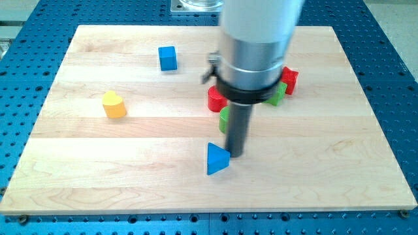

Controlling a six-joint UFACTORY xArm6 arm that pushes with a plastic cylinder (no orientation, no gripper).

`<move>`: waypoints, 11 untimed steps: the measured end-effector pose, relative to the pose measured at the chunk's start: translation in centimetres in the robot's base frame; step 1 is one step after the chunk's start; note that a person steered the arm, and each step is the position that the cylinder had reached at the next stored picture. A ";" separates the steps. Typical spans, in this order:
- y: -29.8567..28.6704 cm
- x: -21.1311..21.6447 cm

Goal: Move the red circle into the green star

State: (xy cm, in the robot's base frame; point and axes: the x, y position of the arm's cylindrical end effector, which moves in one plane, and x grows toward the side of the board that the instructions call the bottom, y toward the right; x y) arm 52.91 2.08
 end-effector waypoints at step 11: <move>11.2 -18.5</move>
